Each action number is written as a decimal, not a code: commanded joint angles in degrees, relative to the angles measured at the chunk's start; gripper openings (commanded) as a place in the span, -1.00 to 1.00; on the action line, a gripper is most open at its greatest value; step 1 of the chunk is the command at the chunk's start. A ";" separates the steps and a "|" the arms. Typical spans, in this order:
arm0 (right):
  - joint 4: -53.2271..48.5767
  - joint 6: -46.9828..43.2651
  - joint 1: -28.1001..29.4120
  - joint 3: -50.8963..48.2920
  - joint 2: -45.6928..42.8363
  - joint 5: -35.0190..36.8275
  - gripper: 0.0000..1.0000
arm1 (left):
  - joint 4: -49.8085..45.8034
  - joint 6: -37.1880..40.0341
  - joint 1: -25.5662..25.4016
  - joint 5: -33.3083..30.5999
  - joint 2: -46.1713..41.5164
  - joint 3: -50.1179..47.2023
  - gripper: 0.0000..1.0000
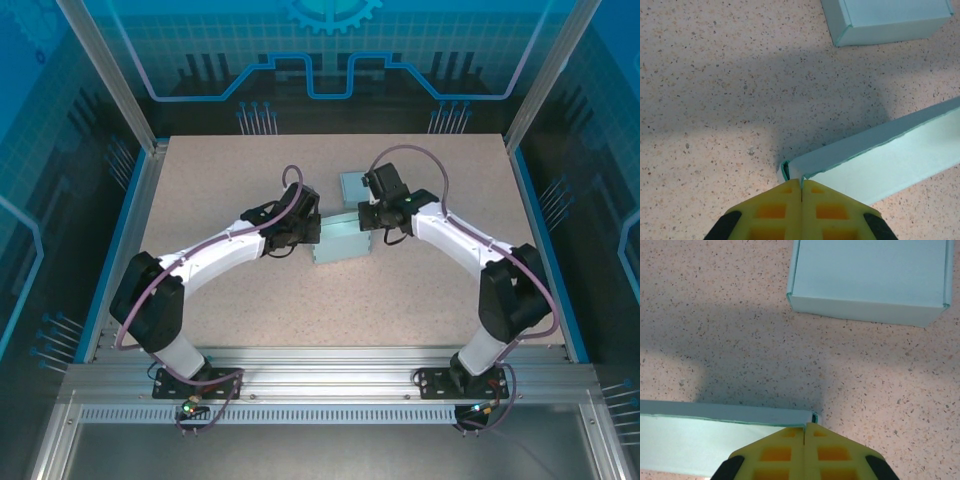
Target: Fold the paper box
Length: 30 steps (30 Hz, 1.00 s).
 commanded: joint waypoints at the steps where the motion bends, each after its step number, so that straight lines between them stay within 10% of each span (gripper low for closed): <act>1: 2.79 0.54 4.07 -4.11 -1.71 -6.24 -1.00 | 2.50 -1.77 -2.27 5.32 1.30 -2.71 -1.00; 30: 16.52 0.73 7.96 -23.44 -12.33 1.91 -1.00 | 4.47 -4.49 -4.42 0.21 0.07 -13.29 -1.00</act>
